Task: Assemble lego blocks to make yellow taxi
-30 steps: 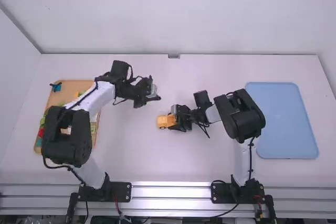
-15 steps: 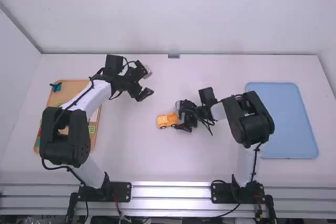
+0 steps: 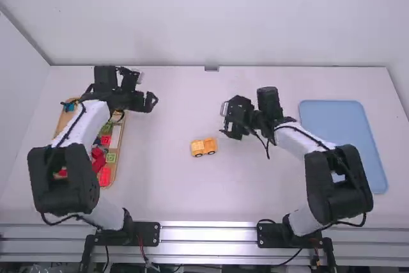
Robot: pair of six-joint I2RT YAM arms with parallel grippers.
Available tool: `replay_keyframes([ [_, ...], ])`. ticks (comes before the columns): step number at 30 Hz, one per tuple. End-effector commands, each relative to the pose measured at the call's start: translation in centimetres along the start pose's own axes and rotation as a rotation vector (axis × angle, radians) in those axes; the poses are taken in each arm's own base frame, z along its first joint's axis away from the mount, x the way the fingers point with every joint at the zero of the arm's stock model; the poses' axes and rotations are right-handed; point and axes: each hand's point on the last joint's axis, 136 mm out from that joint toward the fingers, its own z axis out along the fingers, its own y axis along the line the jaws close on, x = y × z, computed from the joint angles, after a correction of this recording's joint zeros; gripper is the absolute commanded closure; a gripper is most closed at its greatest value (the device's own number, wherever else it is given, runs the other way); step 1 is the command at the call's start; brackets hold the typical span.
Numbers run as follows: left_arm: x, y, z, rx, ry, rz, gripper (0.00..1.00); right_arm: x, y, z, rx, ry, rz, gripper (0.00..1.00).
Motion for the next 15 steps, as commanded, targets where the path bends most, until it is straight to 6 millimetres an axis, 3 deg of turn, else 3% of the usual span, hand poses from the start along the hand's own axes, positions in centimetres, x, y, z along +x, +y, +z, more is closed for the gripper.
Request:
replay_keyframes([
  [1, 0.0, 0.7, -2.4, -0.099, -0.037, -0.034, 0.01, -3.6, -1.6, -0.5, -0.018, -0.103, 0.086, 0.01],
  [8, 1.7, 3.0, -7.3, -0.362, -0.153, -0.079, 0.01, -8.2, -2.9, 0.5, -0.063, -0.137, 0.099, 0.01],
  [10, 2.0, 3.8, -8.5, -0.429, -0.209, -0.163, 0.01, -8.8, -3.1, 0.7, -0.072, -0.132, 0.106, 0.01],
  [12, 3.4, 5.8, -11.1, -0.582, -0.355, -0.414, 0.01, -10.4, -2.9, 1.3, -0.106, -0.135, 0.095, 0.01],
  [15, 6.0, 7.6, -13.5, -0.732, -0.465, -0.587, 0.01, -11.8, -2.8, 1.9, -0.132, -0.143, 0.083, 0.01],
])
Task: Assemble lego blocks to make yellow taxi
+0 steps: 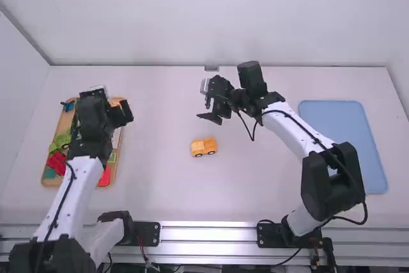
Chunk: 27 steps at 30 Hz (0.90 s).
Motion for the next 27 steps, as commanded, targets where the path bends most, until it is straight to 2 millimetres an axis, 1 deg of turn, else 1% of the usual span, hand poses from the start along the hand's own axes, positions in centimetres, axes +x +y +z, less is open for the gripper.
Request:
replay_keyframes([
  [1, 1.0, 4.9, -1.4, -0.252, -0.090, -0.241, 0.01, -1.4, -0.7, 0.7, -0.013, -0.021, 0.002, 0.01],
  [4, 1.7, 6.0, -2.2, -0.281, -0.114, -0.208, 0.01, -1.8, -0.8, 1.5, -0.022, -0.028, -0.008, 0.01],
  [7, 1.8, 7.0, -2.3, -0.286, -0.097, -0.206, 0.01, -1.9, -0.6, 2.4, -0.039, -0.030, -0.012, 0.01],
  [8, 1.8, 7.4, -2.2, -0.286, -0.086, -0.211, 0.01, -2.1, -0.5, 2.6, -0.044, -0.031, -0.014, 0.01],
  [10, 1.7, 9.1, -1.9, -0.297, -0.054, -0.251, 0.01, -2.1, -0.2, 3.0, -0.053, -0.029, -0.024, 0.02],
  [11, 1.7, 9.4, -1.8, -0.298, -0.048, -0.257, 0.01, -2.1, -0.2, 3.1, -0.054, -0.029, -0.024, 0.01],
  [14, 1.5, 11.9, -0.9, -0.300, 0.036, -0.333, 0.01, -2.2, 0.1, 3.5, -0.052, -0.018, -0.030, 0.01],
  [15, 1.2, 12.3, -0.6, -0.290, 0.059, -0.351, 0.01, -2.2, 0.1, 3.6, -0.048, -0.012, -0.033, 0.01],
  [17, 0.8, 12.5, -0.3, -0.276, 0.085, -0.348, 0.01, -2.1, 0.0, 3.6, -0.043, -0.006, -0.034, 0.01],
  [18, 0.0, 12.6, 0.4, -0.257, 0.125, -0.340, 0.01, -1.9, -0.2, 3.6, -0.032, 0.004, -0.032, 0.01],
  [19, -0.3, 12.7, 0.6, -0.258, 0.139, -0.341, 0.01, -1.9, -0.2, 3.6, -0.031, 0.004, -0.033, 0.01],
  [23, -2.4, 12.9, 2.7, -0.294, 0.252, -0.330, 0.01, -1.9, -0.3, 3.5, -0.030, 0.005, -0.031, 0.01],
  [24, -2.9, 12.8, 3.4, -0.291, 0.284, -0.313, 0.01, -1.7, -0.4, 3.4, -0.027, 0.006, -0.029, 0.01],
  [27, -4.3, 11.6, 5.4, -0.228, 0.363, -0.224, 0.01, -1.5, -0.8, 3.1, -0.017, 0.008, -0.025, 0.01],
])
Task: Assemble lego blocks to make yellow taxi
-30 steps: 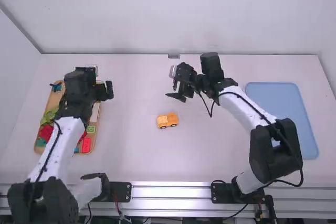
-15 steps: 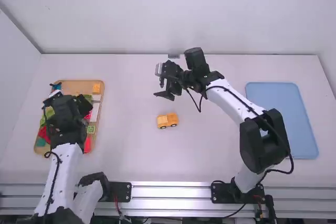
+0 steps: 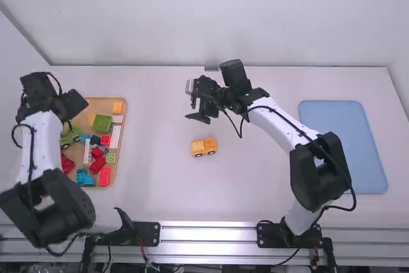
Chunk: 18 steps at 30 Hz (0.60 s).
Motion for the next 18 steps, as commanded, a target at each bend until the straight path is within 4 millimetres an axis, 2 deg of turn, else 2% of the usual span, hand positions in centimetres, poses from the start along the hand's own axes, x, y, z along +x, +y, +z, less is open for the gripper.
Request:
replay_keyframes([
  [1, -1.8, -2.7, 0.6, 0.063, 0.038, 0.116, 0.01, -0.5, -1.2, -0.4, 0.022, -0.009, -0.006, 0.01],
  [5, -2.7, -3.1, 0.2, 0.038, 0.127, 0.107, 0.01, 0.2, -1.9, -0.7, 0.054, 0.017, 0.004, 0.01],
  [7, -3.0, -3.7, 0.2, 0.056, 0.142, 0.028, 0.01, 0.7, -2.5, -0.9, 0.078, 0.040, 0.008, 0.02],
  [8, -3.7, -4.7, 0.2, 0.106, 0.127, 0.019, 0.01, 0.8, -2.6, -1.0, 0.084, 0.047, 0.008, 0.01],
  [12, -4.1, -9.4, -1.1, 0.370, 0.096, 0.251, 0.01, 1.0, -2.6, -0.9, 0.091, 0.058, 0.005, 0.01],
  [18, -2.7, -11.2, -1.6, 0.241, 0.110, 0.331, 0.01, 1.4, -3.1, -1.4, 0.101, 0.058, 0.016, 0.01],
])
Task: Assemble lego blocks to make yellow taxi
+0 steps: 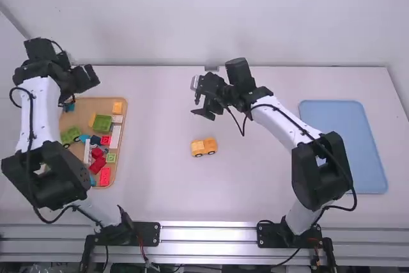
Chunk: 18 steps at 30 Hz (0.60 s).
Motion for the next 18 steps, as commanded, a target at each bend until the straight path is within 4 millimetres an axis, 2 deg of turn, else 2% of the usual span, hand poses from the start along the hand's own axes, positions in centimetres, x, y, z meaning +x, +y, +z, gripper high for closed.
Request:
replay_keyframes([
  [1, -0.2, -2.9, 0.2, -0.029, 0.003, 0.133, 0.01, -0.4, -1.2, -0.5, 0.021, -0.010, 0.001, 0.01],
  [4, 0.1, -5.4, 1.5, -0.100, 0.046, 0.262, 0.01, -0.1, -1.0, -0.5, 0.012, 0.001, 0.012, 0.02],
  [9, 0.4, -6.4, 3.7, -0.107, 0.145, 0.337, 0.01, 0.6, -0.9, -0.7, 0.003, 0.022, 0.041, 0.01],
  [13, -0.1, -5.5, 5.5, -0.087, 0.206, 0.332, 0.01, 0.9, -0.6, -0.7, -0.006, 0.028, 0.047, 0.01],
  [15, 0.2, -4.3, 7.1, -0.071, 0.270, 0.342, 0.01, 1.2, -0.8, -1.0, -0.003, 0.034, 0.056, 0.02],
  [16, 0.2, -4.3, 7.1, -0.071, 0.270, 0.342, 0.01, 1.2, -0.8, -1.0, -0.003, 0.034, 0.056, 0.02],
  [18, 0.8, -3.1, 9.0, -0.056, 0.320, 0.358, 0.01, 1.3, -0.9, -1.1, -0.002, 0.037, 0.059, 0.01],
])
